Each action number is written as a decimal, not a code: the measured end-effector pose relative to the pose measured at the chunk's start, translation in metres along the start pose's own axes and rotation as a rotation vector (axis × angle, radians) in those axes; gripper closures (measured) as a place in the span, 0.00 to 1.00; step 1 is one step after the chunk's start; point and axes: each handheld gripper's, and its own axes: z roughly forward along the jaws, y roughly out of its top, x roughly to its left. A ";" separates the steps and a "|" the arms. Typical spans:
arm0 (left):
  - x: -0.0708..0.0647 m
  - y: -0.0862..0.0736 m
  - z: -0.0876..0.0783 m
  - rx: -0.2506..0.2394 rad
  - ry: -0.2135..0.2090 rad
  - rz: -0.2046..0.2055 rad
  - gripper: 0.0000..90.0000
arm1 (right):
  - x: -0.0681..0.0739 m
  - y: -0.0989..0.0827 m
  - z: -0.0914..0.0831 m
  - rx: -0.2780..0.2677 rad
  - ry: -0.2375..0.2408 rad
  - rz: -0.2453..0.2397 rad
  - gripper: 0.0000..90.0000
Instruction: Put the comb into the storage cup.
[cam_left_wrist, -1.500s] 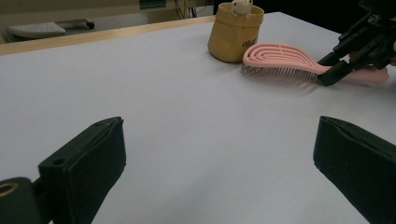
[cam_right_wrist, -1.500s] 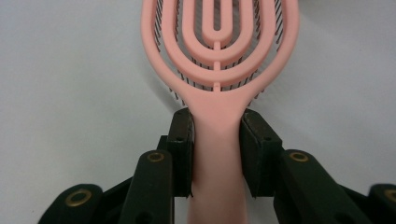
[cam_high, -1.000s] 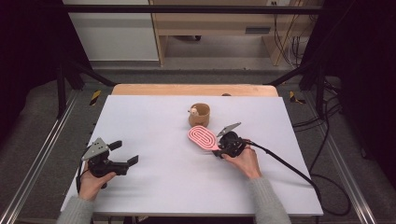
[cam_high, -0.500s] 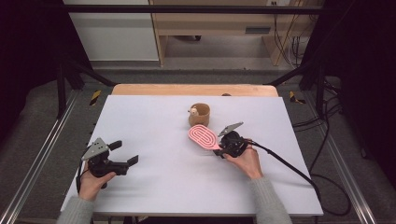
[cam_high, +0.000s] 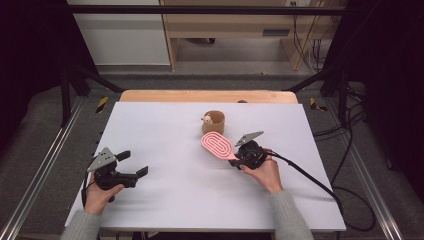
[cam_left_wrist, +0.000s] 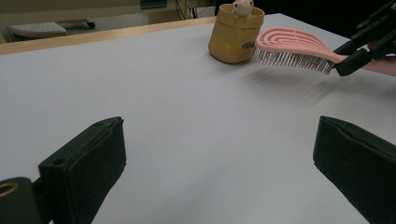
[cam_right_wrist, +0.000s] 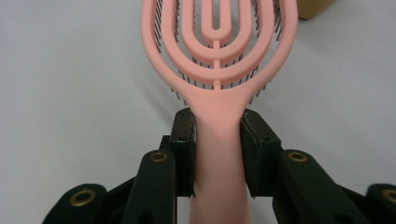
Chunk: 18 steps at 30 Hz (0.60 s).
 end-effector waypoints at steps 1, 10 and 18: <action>0.000 0.000 0.000 0.000 -0.001 0.000 0.03 | 0.001 0.000 -0.001 -0.002 -0.001 0.000 0.77; -0.002 0.001 0.000 -0.002 -0.003 0.000 0.03 | 0.005 0.000 -0.007 -0.037 -0.002 -0.005 0.77; -0.006 0.002 0.002 0.000 -0.012 0.002 0.03 | 0.010 -0.001 -0.012 -0.059 0.004 -0.013 0.77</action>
